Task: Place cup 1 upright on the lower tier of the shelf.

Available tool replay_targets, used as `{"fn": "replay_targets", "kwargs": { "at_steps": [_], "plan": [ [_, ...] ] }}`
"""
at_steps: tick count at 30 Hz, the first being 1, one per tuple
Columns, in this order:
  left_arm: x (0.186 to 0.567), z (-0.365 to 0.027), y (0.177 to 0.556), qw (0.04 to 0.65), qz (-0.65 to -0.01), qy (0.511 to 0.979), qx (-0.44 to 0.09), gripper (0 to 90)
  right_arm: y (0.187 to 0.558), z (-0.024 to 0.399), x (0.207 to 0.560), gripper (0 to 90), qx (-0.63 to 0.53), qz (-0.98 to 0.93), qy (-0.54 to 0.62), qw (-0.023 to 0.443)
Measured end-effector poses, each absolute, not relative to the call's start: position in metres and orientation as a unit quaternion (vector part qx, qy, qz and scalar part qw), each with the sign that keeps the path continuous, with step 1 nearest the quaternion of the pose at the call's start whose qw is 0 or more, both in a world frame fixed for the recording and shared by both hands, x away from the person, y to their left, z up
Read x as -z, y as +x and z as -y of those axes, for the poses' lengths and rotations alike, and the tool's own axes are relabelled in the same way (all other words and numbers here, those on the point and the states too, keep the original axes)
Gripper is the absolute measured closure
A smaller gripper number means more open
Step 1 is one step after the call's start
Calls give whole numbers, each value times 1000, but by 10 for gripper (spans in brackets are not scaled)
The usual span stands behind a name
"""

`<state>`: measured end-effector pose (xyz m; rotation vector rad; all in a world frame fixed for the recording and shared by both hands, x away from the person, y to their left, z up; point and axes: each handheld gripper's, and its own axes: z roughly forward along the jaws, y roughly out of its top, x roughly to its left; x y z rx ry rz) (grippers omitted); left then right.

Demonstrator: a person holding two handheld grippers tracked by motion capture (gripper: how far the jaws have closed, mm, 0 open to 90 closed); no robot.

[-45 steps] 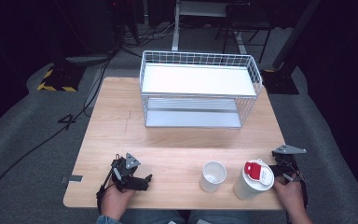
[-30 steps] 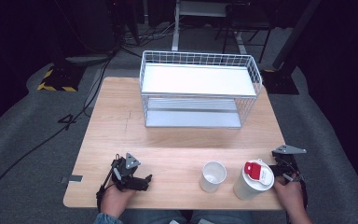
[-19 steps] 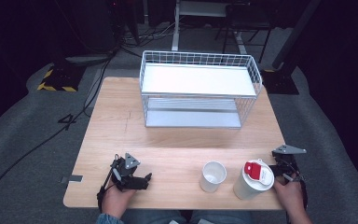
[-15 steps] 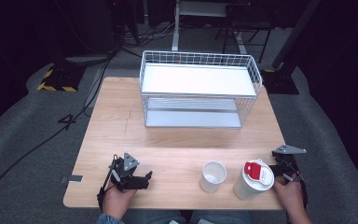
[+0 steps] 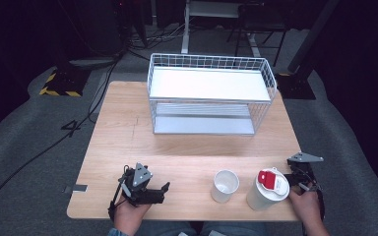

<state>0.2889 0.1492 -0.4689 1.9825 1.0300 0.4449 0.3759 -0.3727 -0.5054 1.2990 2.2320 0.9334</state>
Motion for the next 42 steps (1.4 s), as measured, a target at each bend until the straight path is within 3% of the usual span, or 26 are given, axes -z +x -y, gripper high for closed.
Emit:
{"fn": "replay_targets", "kwargs": {
  "at_steps": [42],
  "plan": [
    [457,-43,278,524,-260,807,-85,43,376,372,506,17,-332,-795,468,198]
  ]
}}
